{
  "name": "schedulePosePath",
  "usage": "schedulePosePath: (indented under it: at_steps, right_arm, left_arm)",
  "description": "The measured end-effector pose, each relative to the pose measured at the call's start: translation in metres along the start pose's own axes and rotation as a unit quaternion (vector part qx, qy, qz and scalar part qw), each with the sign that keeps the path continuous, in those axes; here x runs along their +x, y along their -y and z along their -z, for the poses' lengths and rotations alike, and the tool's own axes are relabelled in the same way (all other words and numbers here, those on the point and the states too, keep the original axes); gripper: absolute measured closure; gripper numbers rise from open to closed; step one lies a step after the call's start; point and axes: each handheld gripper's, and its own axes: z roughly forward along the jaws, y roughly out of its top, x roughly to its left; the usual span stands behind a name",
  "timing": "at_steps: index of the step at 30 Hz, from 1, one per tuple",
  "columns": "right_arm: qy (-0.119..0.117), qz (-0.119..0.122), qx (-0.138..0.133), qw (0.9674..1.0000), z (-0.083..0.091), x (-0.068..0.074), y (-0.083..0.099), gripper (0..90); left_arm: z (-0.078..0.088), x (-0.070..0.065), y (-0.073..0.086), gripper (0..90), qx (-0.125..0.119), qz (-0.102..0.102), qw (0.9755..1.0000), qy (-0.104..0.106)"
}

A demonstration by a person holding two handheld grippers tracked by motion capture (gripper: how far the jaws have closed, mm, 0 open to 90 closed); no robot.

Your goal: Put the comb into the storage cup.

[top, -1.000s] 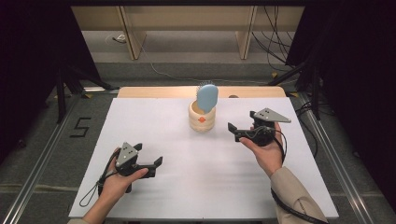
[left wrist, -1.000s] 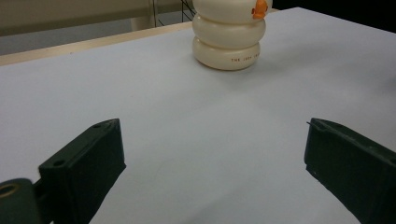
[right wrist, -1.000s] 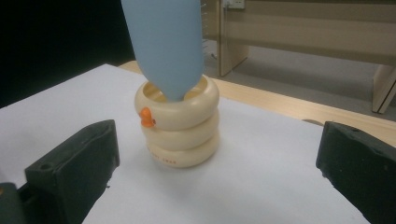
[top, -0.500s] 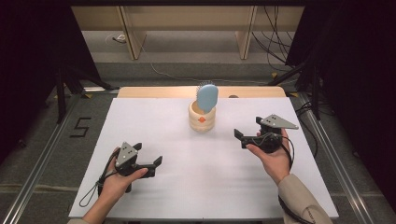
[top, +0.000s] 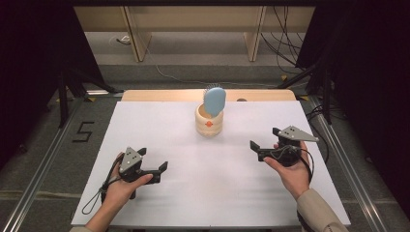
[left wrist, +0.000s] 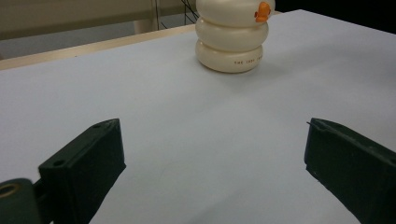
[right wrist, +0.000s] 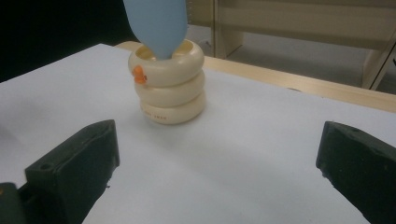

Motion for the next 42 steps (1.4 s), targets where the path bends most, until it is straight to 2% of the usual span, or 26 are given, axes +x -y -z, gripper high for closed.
schedulePosePath:
  at_steps: [12, 21, 42]
  right_arm:
    - [0.010, -0.009, 0.008, 0.9999, 0.023, -0.011, 0.016, 0.4]
    - [0.013, -0.013, 0.014, 0.9997, 0.033, -0.013, 0.026, 0.5]
    - [0.015, -0.017, 0.026, 0.9994, 0.046, -0.015, 0.041, 0.8]
  left_arm:
    - [0.001, 0.001, 0.000, 4.4, -0.002, -0.002, 1.0000, -0.003]
    - [0.001, 0.001, -0.001, 4.4, -0.003, -0.002, 1.0000, -0.003]
    - [0.001, 0.000, -0.001, 4.4, -0.003, -0.003, 1.0000, -0.003]
